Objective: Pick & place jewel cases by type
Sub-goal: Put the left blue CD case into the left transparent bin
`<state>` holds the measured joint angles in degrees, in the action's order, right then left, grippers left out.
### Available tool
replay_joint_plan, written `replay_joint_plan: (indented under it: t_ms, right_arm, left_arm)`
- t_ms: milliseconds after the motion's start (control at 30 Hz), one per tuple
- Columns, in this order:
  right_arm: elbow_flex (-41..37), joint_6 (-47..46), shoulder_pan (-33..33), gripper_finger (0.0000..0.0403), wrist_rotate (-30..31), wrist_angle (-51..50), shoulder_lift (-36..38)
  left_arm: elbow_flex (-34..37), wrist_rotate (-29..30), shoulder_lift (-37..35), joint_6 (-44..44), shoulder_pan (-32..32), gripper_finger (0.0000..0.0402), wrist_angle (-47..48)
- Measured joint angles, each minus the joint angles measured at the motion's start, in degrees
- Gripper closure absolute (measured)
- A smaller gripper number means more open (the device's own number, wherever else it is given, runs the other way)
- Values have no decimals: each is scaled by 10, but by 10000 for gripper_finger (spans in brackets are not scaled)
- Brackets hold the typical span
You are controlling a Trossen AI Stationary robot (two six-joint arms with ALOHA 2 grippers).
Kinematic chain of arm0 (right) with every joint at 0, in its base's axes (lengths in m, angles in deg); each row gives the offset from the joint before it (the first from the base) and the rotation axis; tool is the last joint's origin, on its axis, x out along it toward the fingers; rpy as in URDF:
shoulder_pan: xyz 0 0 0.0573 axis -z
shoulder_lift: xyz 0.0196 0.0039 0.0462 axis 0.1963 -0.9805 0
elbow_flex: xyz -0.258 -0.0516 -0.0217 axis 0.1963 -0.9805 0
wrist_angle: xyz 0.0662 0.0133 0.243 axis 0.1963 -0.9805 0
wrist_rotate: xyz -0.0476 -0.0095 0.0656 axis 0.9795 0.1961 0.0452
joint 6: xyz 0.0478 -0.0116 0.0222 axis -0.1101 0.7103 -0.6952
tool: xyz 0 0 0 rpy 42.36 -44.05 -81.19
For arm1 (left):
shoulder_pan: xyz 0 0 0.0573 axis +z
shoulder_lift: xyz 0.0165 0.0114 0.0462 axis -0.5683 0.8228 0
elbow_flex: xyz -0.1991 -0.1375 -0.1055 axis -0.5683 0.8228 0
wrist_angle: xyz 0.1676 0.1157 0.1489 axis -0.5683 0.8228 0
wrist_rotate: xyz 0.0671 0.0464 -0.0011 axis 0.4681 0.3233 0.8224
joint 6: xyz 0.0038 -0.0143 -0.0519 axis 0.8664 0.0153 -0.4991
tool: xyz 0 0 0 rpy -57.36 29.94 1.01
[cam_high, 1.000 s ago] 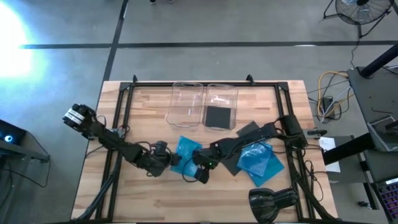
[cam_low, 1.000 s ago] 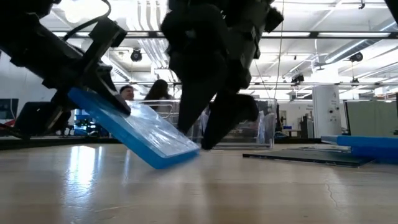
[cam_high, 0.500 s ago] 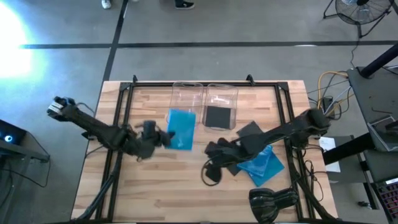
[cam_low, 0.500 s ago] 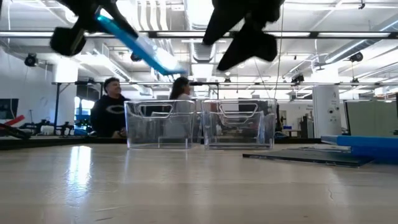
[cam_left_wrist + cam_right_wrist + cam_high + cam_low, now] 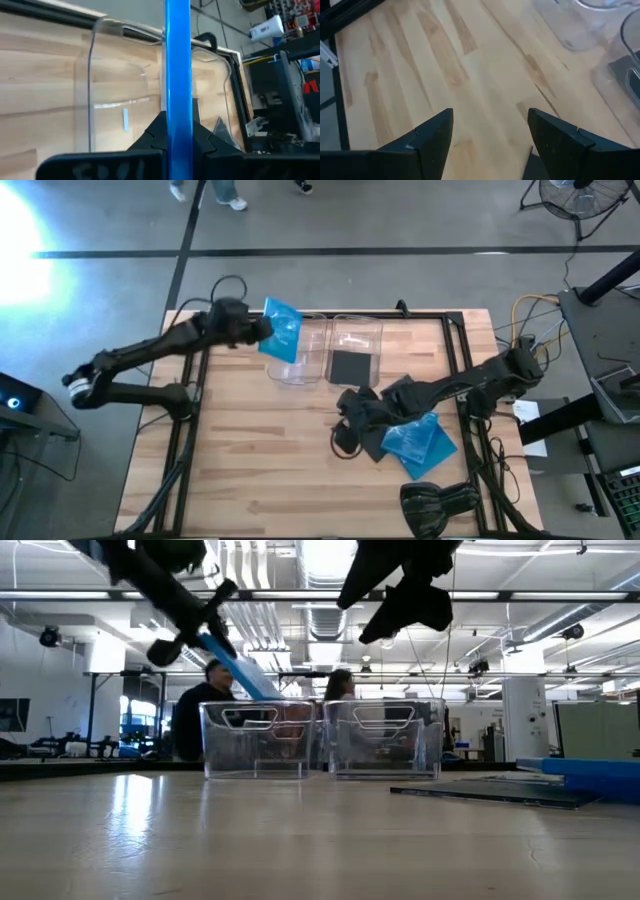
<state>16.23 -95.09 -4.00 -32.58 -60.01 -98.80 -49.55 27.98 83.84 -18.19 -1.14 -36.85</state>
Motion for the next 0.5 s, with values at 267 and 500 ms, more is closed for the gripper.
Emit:
replay_joint_plan:
  t_ms: [267,500]
  right_arm:
    - [-14,-25,43,152,-50,-4,0]
    - [-20,-28,77,155,-86,-4,-1]
  left_arm:
    - [1,-138,135,46,45,398,-51]
    - [1,-144,216,68,32,383,-125]
